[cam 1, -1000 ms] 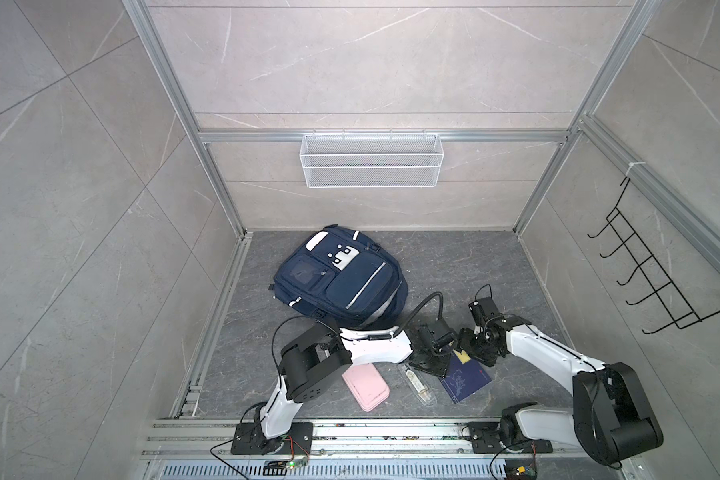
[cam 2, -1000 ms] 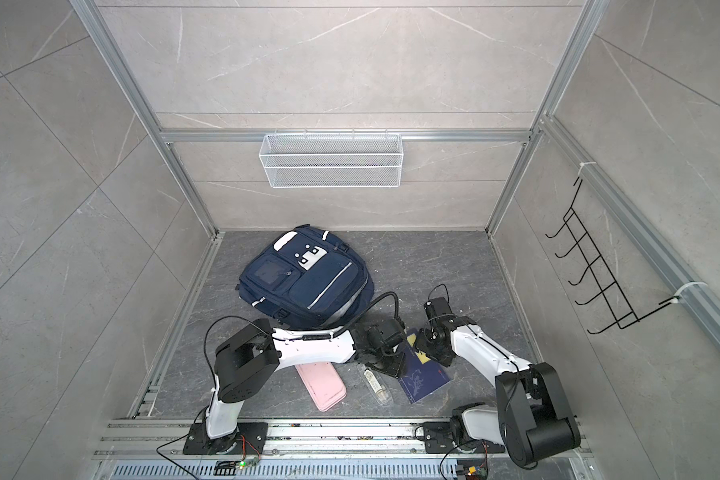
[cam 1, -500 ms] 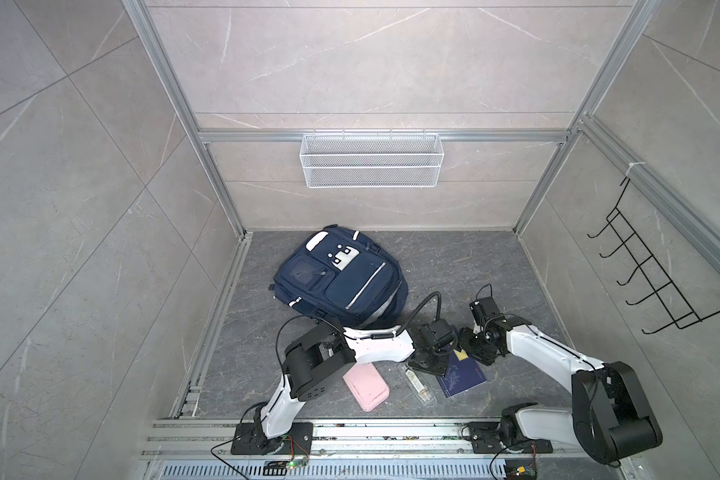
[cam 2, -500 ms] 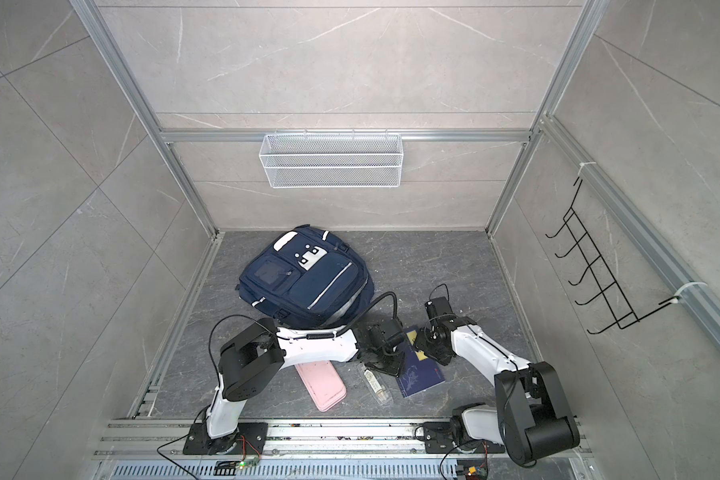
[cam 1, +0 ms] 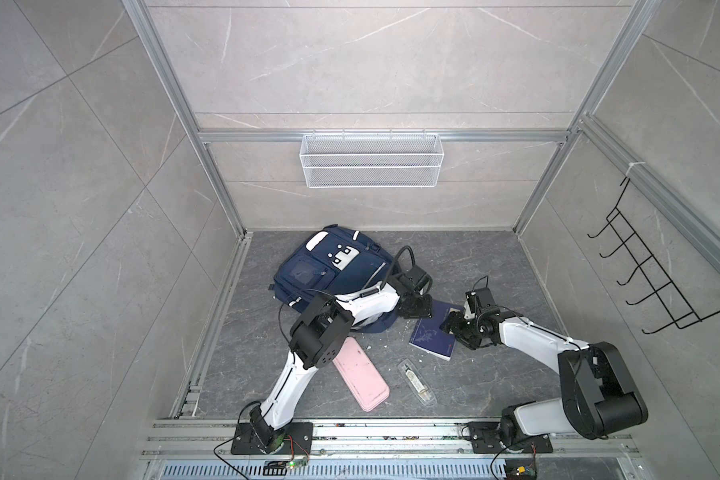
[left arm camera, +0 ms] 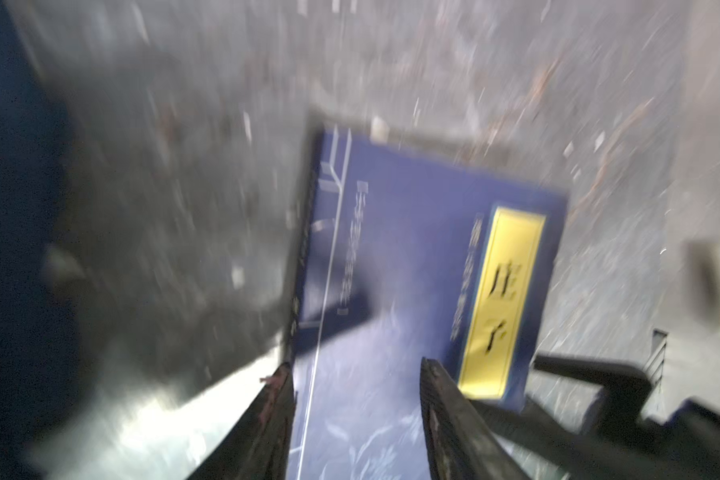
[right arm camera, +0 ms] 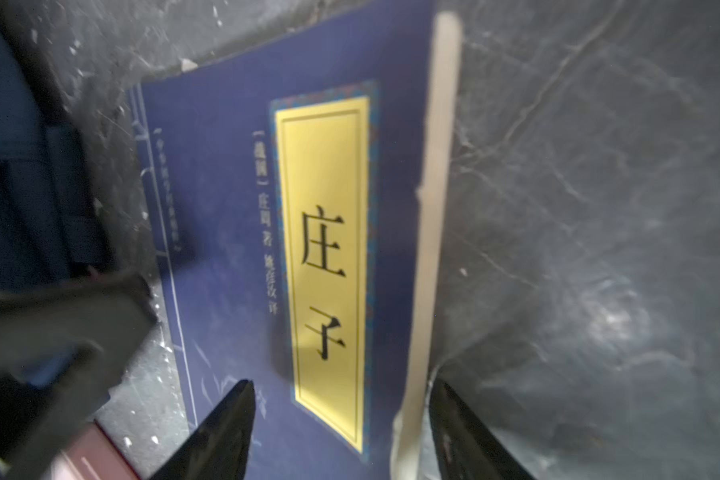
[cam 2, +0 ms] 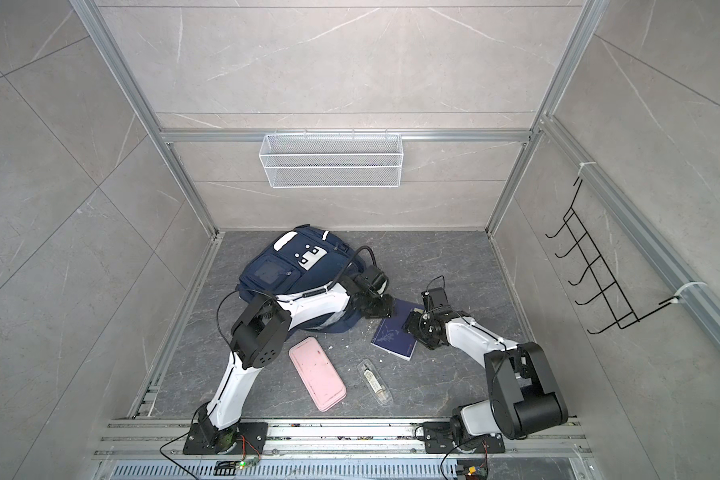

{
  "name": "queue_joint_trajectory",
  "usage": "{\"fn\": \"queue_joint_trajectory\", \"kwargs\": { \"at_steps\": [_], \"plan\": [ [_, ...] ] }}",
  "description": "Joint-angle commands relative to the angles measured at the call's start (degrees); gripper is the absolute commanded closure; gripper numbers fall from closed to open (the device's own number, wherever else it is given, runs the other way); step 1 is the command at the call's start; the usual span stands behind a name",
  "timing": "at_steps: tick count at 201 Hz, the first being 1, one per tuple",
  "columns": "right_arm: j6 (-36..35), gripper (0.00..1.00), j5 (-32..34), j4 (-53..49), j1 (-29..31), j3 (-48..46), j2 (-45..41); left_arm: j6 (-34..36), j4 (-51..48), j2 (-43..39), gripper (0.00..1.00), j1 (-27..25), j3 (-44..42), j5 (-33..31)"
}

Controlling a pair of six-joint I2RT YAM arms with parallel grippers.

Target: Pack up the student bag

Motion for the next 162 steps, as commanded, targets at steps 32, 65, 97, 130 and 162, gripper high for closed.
{"fn": "queue_joint_trajectory", "kwargs": {
  "at_steps": [32,65,97,130,162],
  "plan": [
    [-1.1,0.27,5.3,-7.5,0.4,-1.7,-3.4,7.0,-5.3,-4.9,0.48,0.1,-2.4,1.1],
    [-1.1,0.29,6.5,-7.1,0.4,-2.6,-3.8,8.1,-6.2,-4.3,0.47,-0.1,-3.0,2.7],
    [-1.2,0.37,6.4,-6.5,0.4,-1.7,-1.8,7.7,-5.5,-4.2,0.46,-0.2,-4.8,2.1],
    [-1.9,0.52,7.6,-6.8,0.4,-0.1,0.6,6.8,-4.2,-4.1,0.46,-0.2,-6.5,2.3],
    [-1.9,0.65,7.5,-6.0,0.4,-0.1,1.4,5.7,-2.8,-4.2,0.46,-0.2,-7.9,2.8]
  ]
}}
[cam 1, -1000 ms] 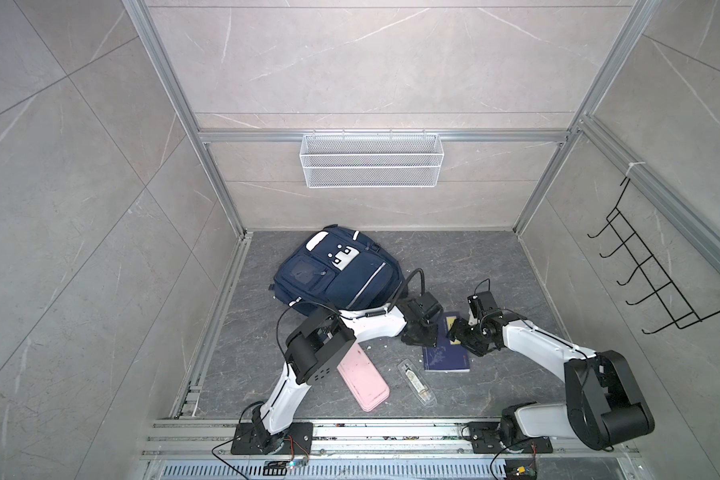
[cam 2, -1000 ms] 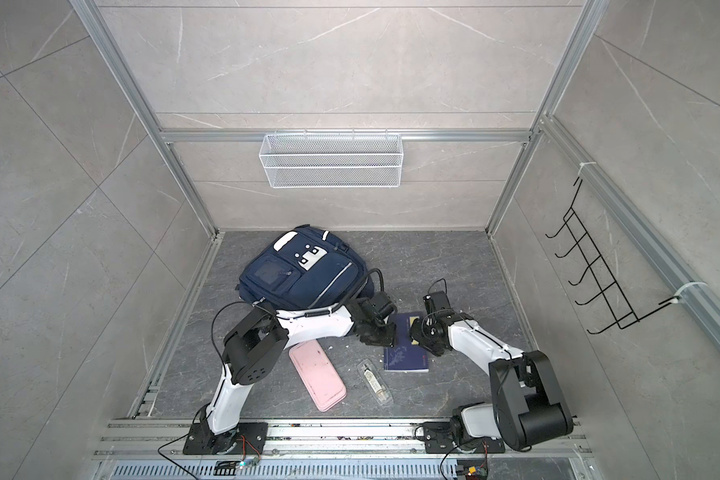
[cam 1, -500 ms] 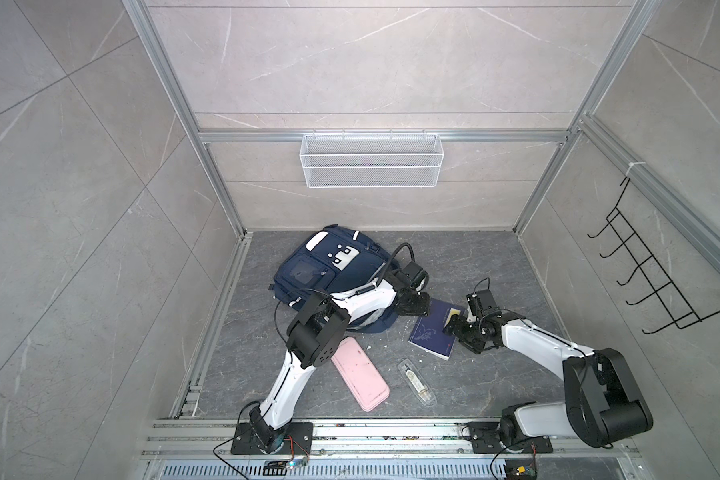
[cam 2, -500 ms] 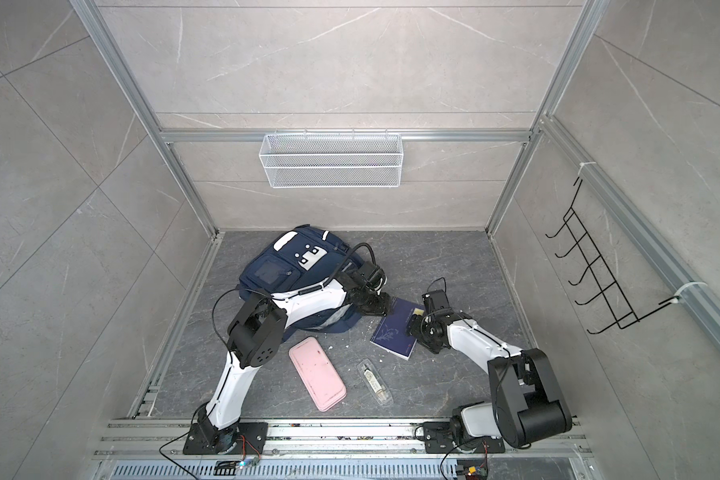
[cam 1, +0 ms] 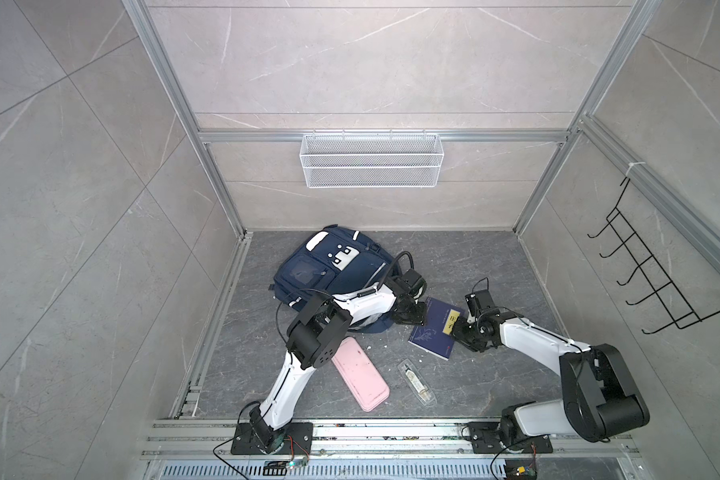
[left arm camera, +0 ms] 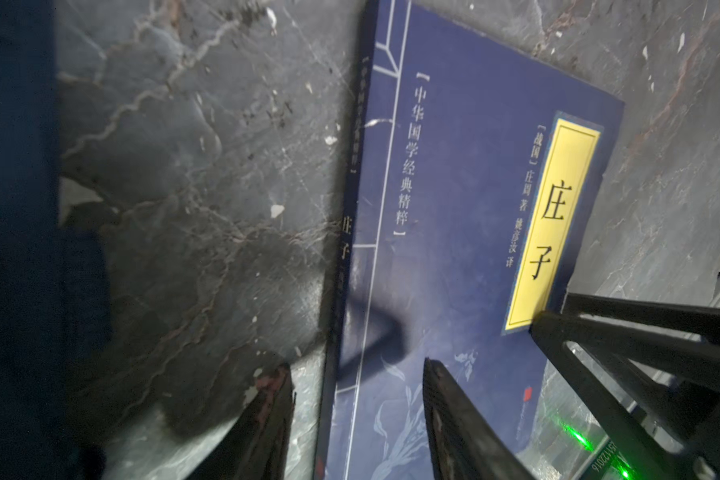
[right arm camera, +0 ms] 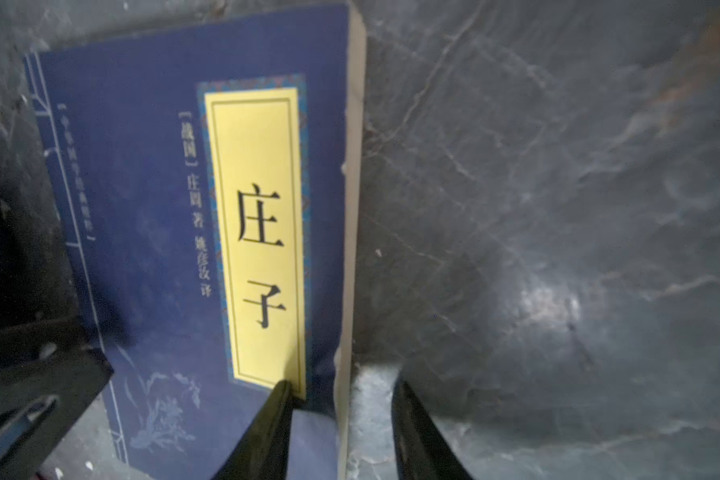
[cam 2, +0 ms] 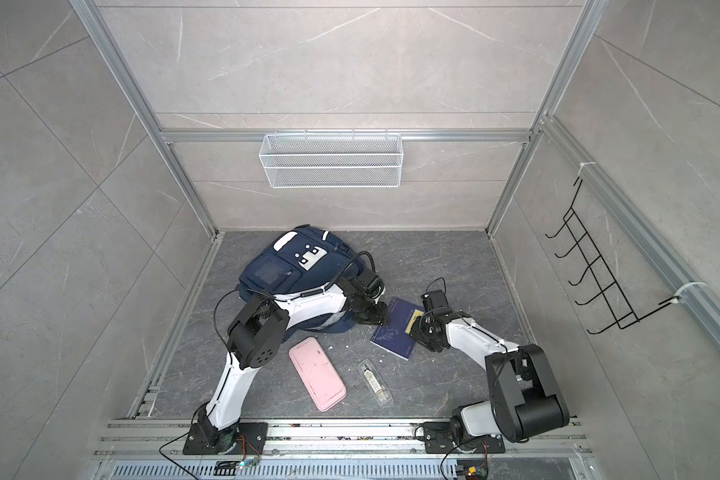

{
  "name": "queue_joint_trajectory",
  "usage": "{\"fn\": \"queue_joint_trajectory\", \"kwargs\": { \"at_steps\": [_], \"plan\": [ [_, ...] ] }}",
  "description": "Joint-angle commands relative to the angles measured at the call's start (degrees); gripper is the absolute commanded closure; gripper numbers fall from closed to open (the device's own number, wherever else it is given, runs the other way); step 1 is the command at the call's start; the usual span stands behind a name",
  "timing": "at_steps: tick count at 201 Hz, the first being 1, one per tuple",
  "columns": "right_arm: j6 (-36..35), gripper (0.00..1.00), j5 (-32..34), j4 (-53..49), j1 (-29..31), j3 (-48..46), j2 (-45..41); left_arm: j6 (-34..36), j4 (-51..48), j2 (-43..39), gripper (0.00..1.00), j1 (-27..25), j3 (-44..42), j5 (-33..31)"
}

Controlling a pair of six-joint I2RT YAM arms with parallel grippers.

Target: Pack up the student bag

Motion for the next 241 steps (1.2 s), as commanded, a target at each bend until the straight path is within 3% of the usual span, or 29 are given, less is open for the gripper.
{"fn": "queue_joint_trajectory", "kwargs": {
  "at_steps": [1,11,54,162,217,241],
  "plan": [
    [-0.4,0.66,1.5,-1.7,0.2,0.1,1.7,-0.5,0.3,-2.1,0.46,-0.1,-1.3,1.1],
    [-0.4,0.71,1.3,-1.7,0.2,0.1,1.9,-0.8,0.7,-1.8,0.46,-0.2,-1.3,1.8],
    [-0.7,0.73,1.2,-1.6,0.2,0.1,2.1,-1.2,2.1,-0.9,0.46,-0.7,-0.5,4.8],
    [-1.1,0.77,0.1,-1.6,0.2,0.3,3.1,-8.1,22.2,-6.3,0.49,-1.0,-7.0,19.7],
    [-1.2,0.77,-0.1,-1.4,0.2,0.1,2.9,-13.5,31.9,-6.2,0.61,-1.4,-8.4,23.8],
    [-1.3,0.77,-0.2,-1.3,0.2,0.0,2.8,-13.7,31.2,-6.1,0.64,-1.4,-8.0,23.0]
  ]
}}
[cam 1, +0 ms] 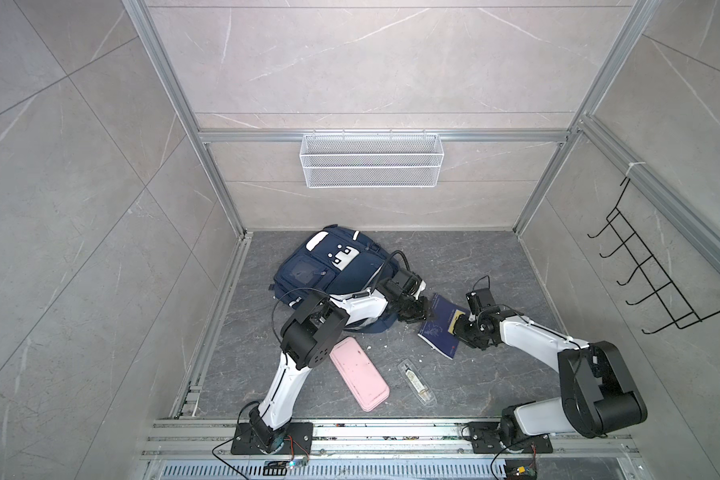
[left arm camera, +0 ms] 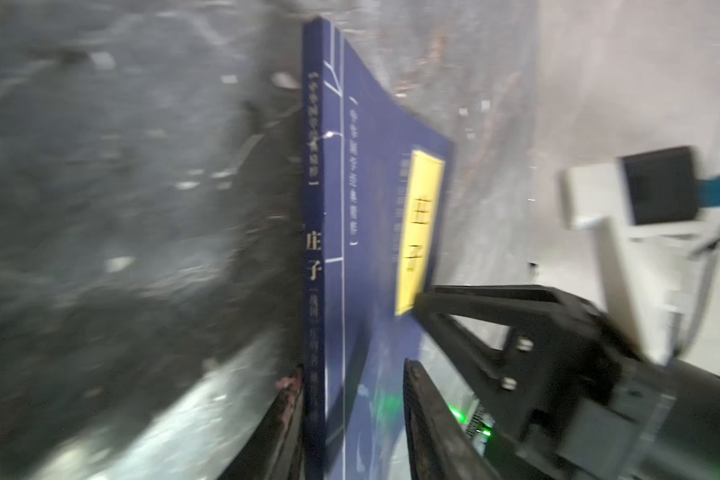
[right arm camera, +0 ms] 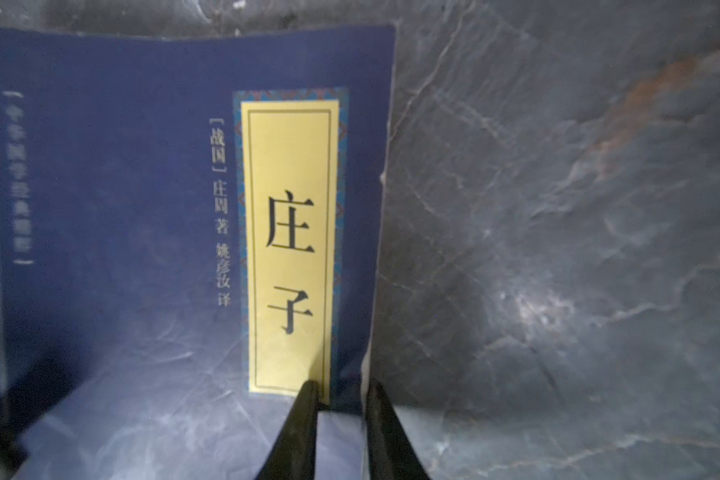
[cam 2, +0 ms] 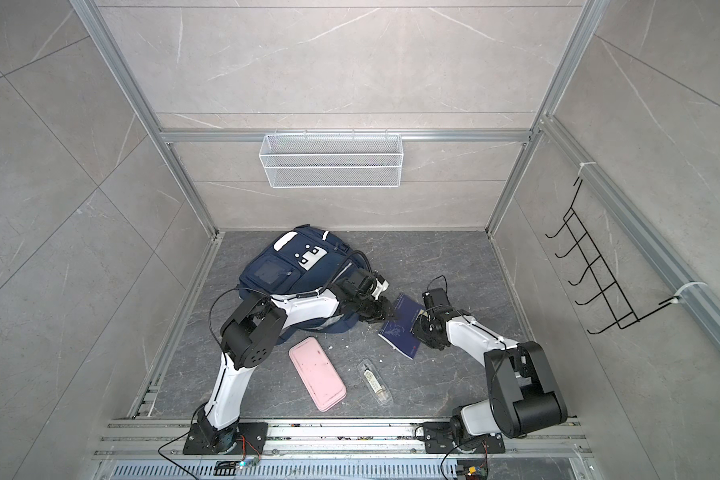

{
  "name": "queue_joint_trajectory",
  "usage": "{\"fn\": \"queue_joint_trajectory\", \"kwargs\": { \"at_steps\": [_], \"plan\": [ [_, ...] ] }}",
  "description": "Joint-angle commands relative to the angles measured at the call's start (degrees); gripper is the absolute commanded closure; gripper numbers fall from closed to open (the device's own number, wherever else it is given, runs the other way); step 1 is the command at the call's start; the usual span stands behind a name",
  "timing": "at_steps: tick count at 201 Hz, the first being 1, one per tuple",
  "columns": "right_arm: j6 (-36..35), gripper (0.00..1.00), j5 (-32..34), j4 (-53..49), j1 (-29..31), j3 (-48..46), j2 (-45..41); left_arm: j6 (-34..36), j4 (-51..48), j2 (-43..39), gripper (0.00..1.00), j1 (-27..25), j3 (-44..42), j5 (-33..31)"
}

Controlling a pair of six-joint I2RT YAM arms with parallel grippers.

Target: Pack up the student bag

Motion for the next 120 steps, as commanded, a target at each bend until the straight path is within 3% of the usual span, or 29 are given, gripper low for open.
{"fn": "queue_joint_trajectory", "kwargs": {
  "at_steps": [1,41,84,120],
  "plan": [
    [-1.1,0.77,-2.1,-1.2,0.8,-0.7,2.0,-2.1,6.9,-3.8,0.64,-2.4,0.8,6.9],
    [-1.3,0.77,-2.4,-1.1,0.8,-0.6,2.0,-0.7,2.6,-3.2,0.71,-2.4,2.5,5.8],
    [-1.7,0.7,-3.1,-1.6,0.8,-0.7,0.2,2.6,-2.7,-3.6,1.0,-2.5,4.5,4.6],
    [-1.9,0.56,-2.9,-7.5,0.8,0.7,-9.4,4.4,-3.9,-5.8,1.0,-1.7,4.8,5.8]
  ]
}}
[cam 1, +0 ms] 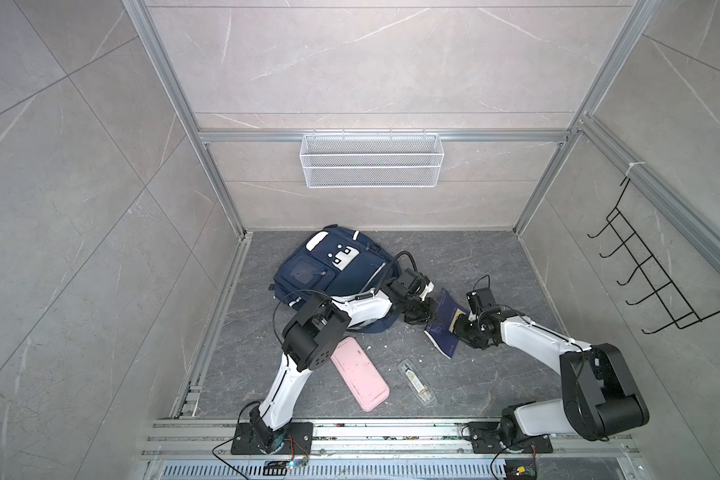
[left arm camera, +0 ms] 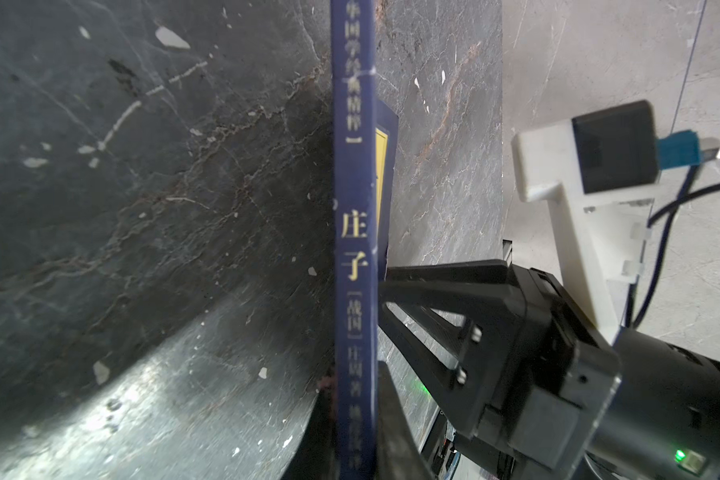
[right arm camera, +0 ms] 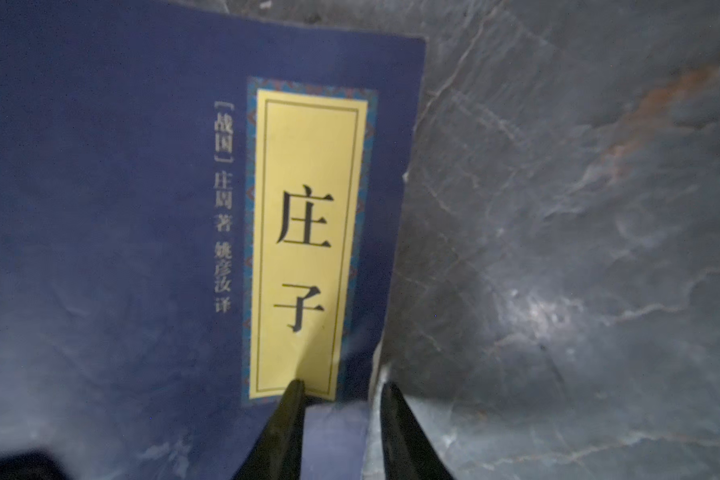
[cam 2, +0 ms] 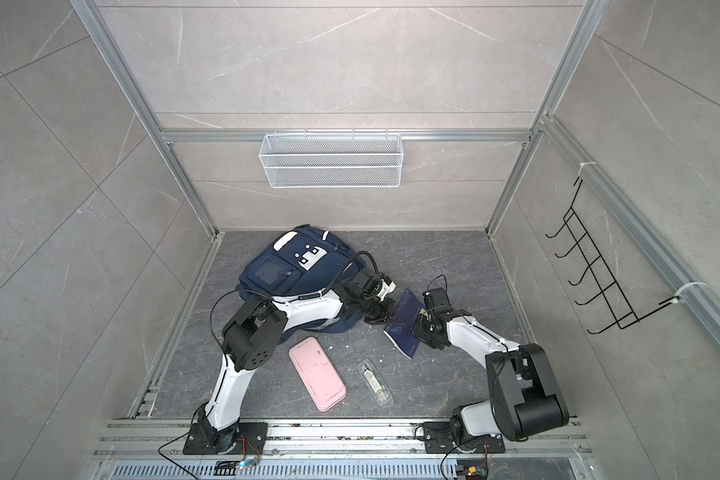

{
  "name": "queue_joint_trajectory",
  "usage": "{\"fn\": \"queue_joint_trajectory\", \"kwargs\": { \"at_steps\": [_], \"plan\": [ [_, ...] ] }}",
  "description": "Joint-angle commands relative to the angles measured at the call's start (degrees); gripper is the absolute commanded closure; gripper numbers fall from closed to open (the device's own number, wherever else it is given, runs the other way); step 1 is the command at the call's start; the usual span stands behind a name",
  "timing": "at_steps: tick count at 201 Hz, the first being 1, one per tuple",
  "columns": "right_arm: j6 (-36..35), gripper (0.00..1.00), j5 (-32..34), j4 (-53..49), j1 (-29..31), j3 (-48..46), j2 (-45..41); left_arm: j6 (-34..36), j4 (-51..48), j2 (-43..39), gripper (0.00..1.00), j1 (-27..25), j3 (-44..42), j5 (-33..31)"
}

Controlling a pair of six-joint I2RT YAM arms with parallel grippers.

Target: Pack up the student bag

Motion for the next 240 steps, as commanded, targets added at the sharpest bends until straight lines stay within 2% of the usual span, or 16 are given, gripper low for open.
{"fn": "queue_joint_trajectory", "kwargs": {
  "at_steps": [1,27,59,80,124,150,186,200,240],
  "plan": [
    [-0.5,0.56,-1.6,-6.0,0.7,0.7,-6.9,3.3,-0.3,-5.8,1.0,-0.4,2.5,4.1],
    [-1.7,0.43,-1.9,-10.7,0.7,3.8,-13.9,4.6,-1.3,-9.5,1.0,1.3,1.0,4.5],
    [-3.4,0.36,-6.7,-11.3,0.7,7.1,-19.3,1.7,4.1,-16.7,1.0,6.6,-5.1,8.5],
    [-3.5,0.36,-10.1,-9.4,0.7,7.5,-21.0,3.1,3.2,-21.2,1.0,9.0,-7.3,9.6],
    [-0.8,0.34,-21.3,0.1,0.7,6.1,-23.5,-0.3,11.0,-28.5,1.0,14.2,-15.3,15.3],
    [-0.9,0.32,-23.1,4.1,0.7,5.1,-24.9,-1.8,14.3,-30.3,1.0,17.4,-19.1,17.9],
    [0.0,0.24,-27.7,9.9,0.7,4.2,-23.5,-5.2,19.3,-31.3,1.0,19.5,-21.8,21.1],
    [0.8,0.14,-29.4,13.2,0.7,3.8,-21.8,-6.3,19.4,-30.9,1.0,19.9,-21.7,22.1],
    [4.8,0.13,-33.4,24.5,0.7,1.8,-15.1,-12.3,29.1,-30.6,1.0,20.7,-25.5,24.9]
  ]
}}
